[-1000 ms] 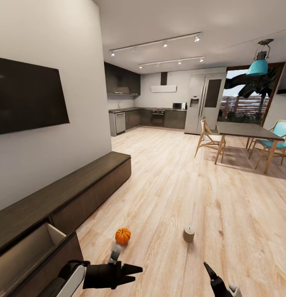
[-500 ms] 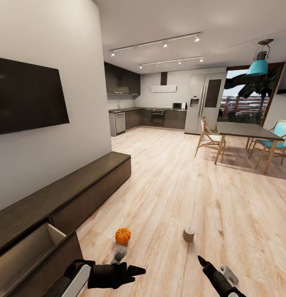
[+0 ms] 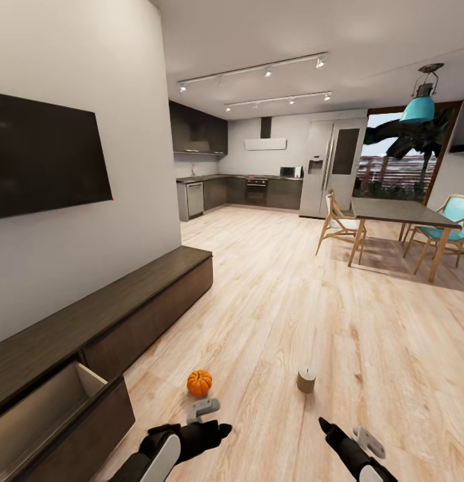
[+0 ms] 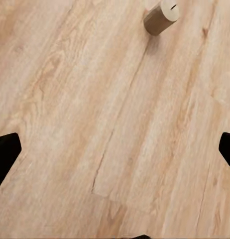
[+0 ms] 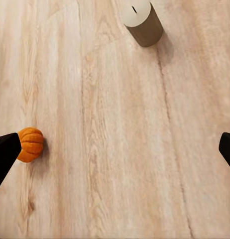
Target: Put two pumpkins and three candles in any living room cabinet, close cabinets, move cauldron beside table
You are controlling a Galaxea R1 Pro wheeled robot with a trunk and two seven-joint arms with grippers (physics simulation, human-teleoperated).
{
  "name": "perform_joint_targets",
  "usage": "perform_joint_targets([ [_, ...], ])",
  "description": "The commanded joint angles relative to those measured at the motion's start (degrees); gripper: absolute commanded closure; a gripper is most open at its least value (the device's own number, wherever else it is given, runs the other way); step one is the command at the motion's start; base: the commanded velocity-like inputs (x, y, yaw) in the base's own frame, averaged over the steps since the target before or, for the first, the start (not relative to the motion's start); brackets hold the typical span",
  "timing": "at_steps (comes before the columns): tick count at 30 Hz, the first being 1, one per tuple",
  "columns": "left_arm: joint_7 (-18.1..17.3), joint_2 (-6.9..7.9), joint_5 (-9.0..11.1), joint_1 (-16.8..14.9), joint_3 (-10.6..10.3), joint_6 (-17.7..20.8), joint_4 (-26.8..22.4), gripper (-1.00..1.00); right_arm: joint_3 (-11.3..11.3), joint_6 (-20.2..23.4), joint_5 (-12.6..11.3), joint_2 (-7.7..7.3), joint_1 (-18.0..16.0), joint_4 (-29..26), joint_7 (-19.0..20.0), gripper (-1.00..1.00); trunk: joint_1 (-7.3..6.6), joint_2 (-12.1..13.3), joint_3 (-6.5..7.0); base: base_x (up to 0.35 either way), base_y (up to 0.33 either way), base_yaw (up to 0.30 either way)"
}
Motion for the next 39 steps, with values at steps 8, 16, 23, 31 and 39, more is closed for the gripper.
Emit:
perform_joint_targets([
  [8,12.84,-2.26,0.78,0.0,-1.66,-5.96,0.71,-1.0,6.97,-0.52,6.81,-0.02,-0.04,-5.78,-18.29,-1.0,-0.01,-0.03,-0.06,0.0,0.0,0.0],
  [16,16.99,-2.59,1.14,0.0,-5.67,-15.58,6.37,-1.0,15.01,-1.17,17.62,0.24,0.02,-20.54,-46.71,-1.0,-0.01,-0.03,-0.06,0.0,0.0,0.0],
  [23,16.86,-2.54,0.7,-0.02,-5.92,-19.99,6.7,-1.0,15.97,-1.22,17.44,0.32,-0.02,-21.52,-47.32,-1.0,-0.01,-0.03,-0.06,0.0,0.0,0.0],
  [31,16.79,-2.46,0.74,0.0,-8.2,-20.03,6.7,-1.0,16.05,-1.07,17.39,0.85,0.03,-21.73,-46.15,-1.0,-0.01,-0.03,-0.06,0.064,-0.036,0.0],
  [39,15.19,-2.29,0.78,0.0,-8.64,-20.03,6.7,-1.0,15.97,-0.31,17.38,0.77,0.04,-21.78,-38.02,-1.0,-0.01,-0.03,-0.06,0.011,-0.009,0.0],
])
